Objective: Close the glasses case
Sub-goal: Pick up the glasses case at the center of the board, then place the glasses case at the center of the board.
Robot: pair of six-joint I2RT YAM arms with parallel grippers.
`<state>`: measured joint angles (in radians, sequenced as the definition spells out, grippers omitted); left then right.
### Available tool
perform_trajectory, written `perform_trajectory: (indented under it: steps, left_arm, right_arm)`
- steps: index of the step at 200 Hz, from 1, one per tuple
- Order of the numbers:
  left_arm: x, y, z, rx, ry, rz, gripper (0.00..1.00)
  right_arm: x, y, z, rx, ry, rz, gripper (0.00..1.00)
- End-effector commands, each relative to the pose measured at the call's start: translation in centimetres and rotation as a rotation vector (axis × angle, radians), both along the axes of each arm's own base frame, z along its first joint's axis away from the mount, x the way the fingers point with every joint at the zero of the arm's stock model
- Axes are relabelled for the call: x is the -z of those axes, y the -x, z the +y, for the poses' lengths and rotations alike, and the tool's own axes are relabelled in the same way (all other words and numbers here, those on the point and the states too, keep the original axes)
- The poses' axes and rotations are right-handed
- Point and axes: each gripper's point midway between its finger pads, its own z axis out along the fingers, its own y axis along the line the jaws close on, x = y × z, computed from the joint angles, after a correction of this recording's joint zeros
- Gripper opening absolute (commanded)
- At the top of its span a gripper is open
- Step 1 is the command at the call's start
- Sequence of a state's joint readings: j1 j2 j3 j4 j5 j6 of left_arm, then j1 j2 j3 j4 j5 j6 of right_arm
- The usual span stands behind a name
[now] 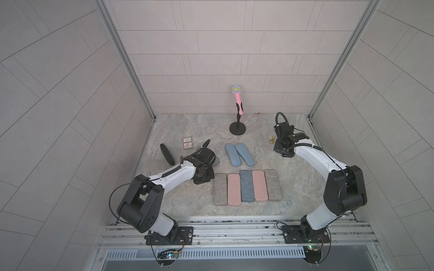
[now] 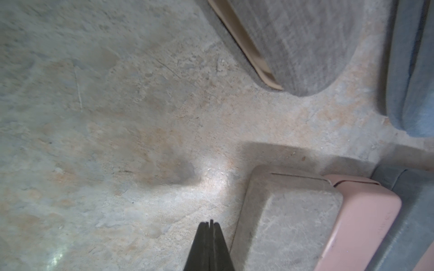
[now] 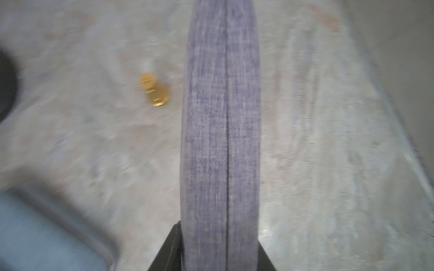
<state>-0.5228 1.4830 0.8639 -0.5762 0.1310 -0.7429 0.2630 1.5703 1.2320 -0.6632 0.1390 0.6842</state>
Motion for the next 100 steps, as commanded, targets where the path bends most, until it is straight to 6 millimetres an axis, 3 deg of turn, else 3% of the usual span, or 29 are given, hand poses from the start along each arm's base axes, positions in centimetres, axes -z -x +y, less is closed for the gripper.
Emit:
perform_trajectory:
  steps: [1, 13, 50, 100]
  left_arm:
    - [-0.6, 0.2, 0.3, -0.002, 0.012, -0.02, 0.0]
    - [-0.8, 0.4, 0.3, -0.002, 0.018, -0.022, 0.0]
    - [-1.4, 0.7, 0.4, -0.005, 0.03, -0.041, 0.0]
    - [-1.7, 0.8, 0.6, -0.013, 0.028, -0.046, 0.0]
  right_arm:
    - [1.0, 0.1, 6.8, -0.238, -0.273, -0.001, 0.25]
    - [1.4, 0.3, 8.7, -0.298, -0.365, 0.006, 0.25]
    - [3.7, 0.1, 10.6, -0.382, -0.47, 0.059, 0.26]
    - [6.6, -0.1, 10.3, -0.364, -0.541, 0.143, 0.3]
